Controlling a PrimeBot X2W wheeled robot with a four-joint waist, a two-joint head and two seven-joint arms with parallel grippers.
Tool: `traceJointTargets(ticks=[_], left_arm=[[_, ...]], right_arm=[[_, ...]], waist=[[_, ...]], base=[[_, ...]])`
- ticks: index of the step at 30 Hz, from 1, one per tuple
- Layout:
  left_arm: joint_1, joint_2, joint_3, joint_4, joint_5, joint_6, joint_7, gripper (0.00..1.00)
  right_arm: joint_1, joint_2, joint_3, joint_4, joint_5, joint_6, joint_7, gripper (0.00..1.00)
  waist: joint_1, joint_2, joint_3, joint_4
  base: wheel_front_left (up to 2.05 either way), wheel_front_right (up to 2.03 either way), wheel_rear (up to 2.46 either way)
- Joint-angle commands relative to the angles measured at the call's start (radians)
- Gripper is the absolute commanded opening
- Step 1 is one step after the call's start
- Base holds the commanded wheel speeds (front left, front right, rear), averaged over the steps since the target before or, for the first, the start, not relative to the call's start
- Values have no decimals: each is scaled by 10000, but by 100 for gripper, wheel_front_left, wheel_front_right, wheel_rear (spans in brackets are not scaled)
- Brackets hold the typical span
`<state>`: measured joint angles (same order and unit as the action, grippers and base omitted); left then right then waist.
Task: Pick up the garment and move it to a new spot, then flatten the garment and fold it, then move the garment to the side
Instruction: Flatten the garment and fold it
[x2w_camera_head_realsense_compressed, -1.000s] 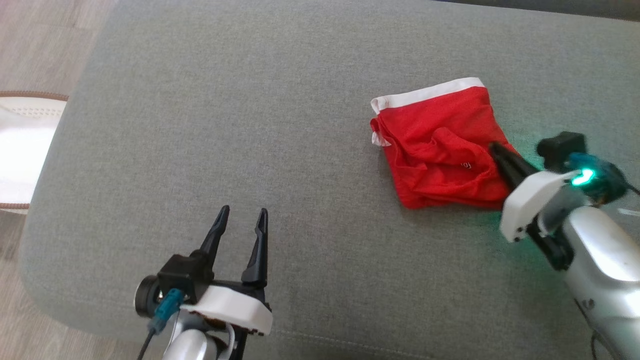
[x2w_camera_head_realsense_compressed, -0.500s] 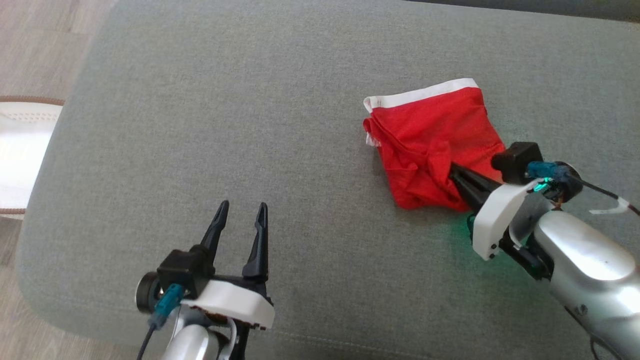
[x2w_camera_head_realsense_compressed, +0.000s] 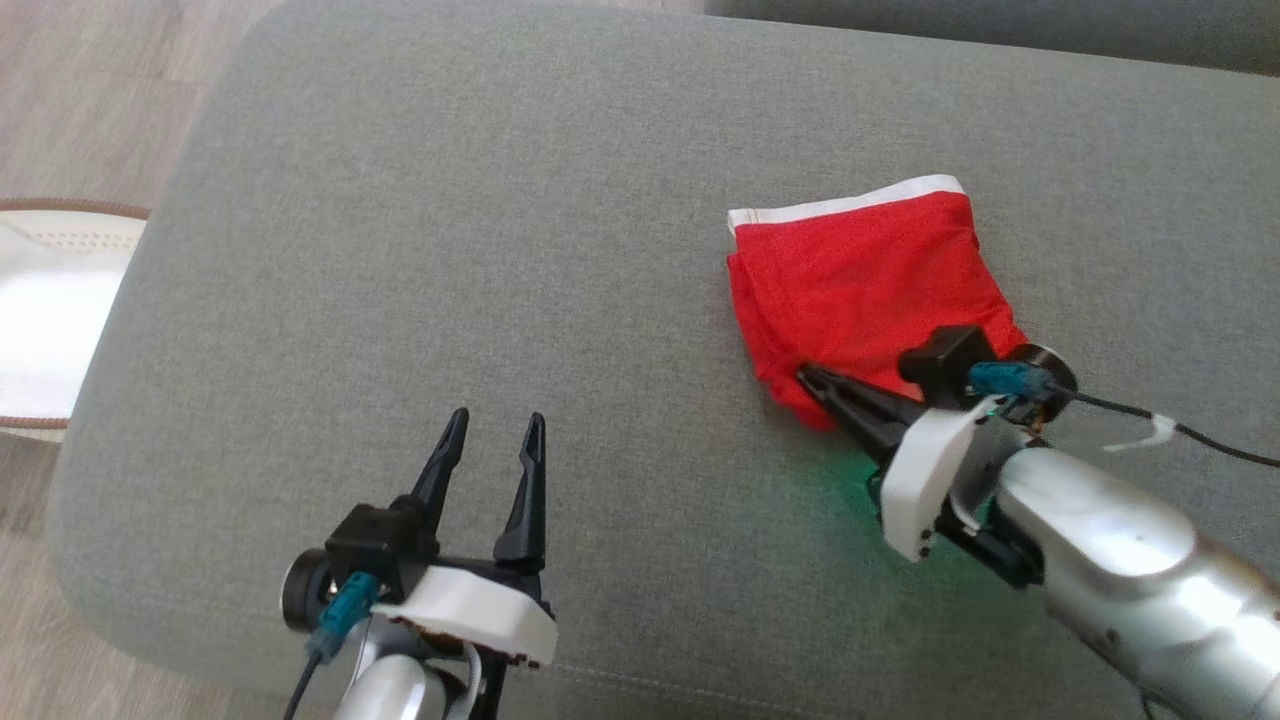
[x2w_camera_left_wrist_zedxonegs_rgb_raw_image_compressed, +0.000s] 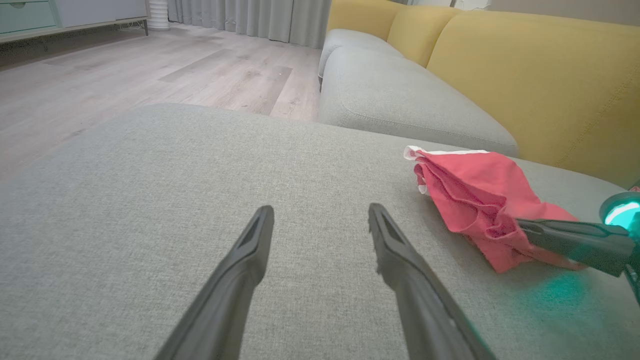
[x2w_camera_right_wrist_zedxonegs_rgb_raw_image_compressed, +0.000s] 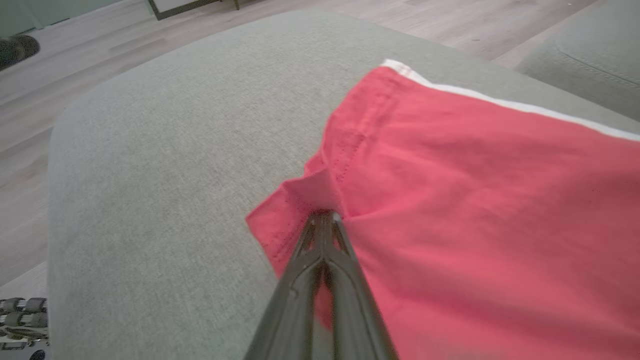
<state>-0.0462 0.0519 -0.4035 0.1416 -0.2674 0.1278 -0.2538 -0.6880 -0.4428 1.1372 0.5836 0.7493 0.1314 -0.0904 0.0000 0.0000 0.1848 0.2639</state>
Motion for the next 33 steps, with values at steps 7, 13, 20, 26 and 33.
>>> traceJointTargets(ticks=[7, 13, 20, 26, 33], left_arm=[[-145, -17, 206, -264, -207, 89, -80, 100], [76, -17, 328, -161, -227, 137, -80, 100], [468, -17, 881, -86, 2, 38, -80, 100], [896, -14, 1473, -87, 317, -174, -80, 100], [1242, 45, 2046, 8, 560, -539, -80, 100]], right_arm=[[-194, 665, 439, 555, -63, -7, -139, 0], [91, 994, 459, 922, 208, -7, -394, 0], [576, 845, -1242, 998, 460, -7, -1497, 0], [1767, 327, -4229, 269, -499, -7, -1705, 100], [4186, 614, -7957, -1530, -2209, -7, -1711, 100]], waist=[[0, 0, -145, 104], [0, 0, -564, 12], [0, 0, -1346, -472], [0, 0, -1849, -1014], [0, 0, -2091, -1442]], base=[[0, 0, 0], [0, 0, 0], [0, 0, 0], [0, 0, 0], [0, 0, 0]])
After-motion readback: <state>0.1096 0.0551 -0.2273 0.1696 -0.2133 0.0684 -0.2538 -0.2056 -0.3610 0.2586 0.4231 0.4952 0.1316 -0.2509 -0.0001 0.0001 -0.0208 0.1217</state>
